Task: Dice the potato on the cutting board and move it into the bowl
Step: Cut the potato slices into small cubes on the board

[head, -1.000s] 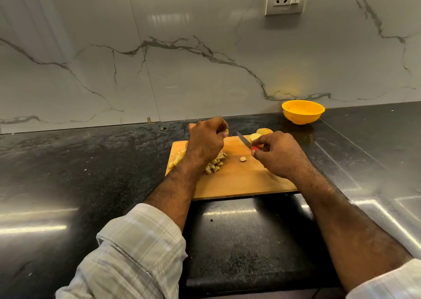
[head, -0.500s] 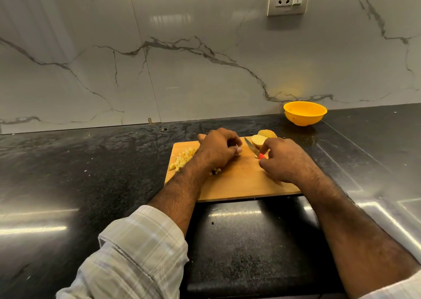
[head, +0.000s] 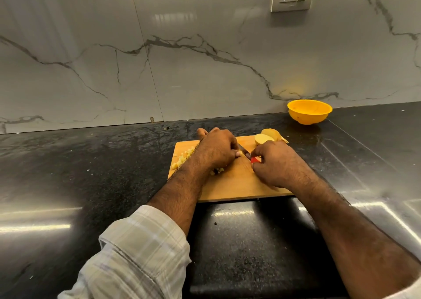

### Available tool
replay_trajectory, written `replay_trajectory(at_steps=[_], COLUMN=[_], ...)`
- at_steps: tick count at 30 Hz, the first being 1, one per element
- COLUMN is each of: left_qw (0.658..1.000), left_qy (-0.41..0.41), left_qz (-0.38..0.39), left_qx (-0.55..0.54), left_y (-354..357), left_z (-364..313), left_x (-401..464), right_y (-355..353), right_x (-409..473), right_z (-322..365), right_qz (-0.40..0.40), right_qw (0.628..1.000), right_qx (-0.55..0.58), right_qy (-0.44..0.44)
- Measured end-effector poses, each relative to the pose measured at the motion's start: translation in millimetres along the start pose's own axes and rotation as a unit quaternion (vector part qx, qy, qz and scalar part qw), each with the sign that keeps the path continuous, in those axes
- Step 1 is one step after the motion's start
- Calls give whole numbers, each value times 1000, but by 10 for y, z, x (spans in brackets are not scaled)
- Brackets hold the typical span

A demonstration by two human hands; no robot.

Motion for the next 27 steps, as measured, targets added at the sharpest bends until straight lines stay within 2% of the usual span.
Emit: replay_trajectory(at_steps=[6, 10, 16, 21, 27], left_qw=[1000, 1000, 997, 995, 996], left_qy=[-8, -13, -39, -53, -55], left_qz=[-12, -4, 18, 12, 14], left_qx=[11, 3, -65, -82, -72], left_y=[6, 10, 23, 27, 11], left_z=[-11, -14, 69, 87, 86], left_x=[-3, 7, 23, 7, 11], right_y=[-47, 23, 40, 30, 43], right_x=[-9, -5, 12, 74, 40], right_z=[24, 75, 220, 177, 88], right_qz=[-21, 11, 47, 33, -5], right_qw=[1000, 1000, 999, 999, 1000], right_qx=[6, -16, -25, 8, 6], right_qy=[3, 12, 7, 30, 11])
Point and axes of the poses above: each hand's wrist, its own x-axis towards the middle knuckle, its own y-axis out of the palm, z = x × y, the point moved 5 cm from there along x, towards the middle knuckle, and after that the axes turned 13 degrees about -y, right-handed, at the moved point
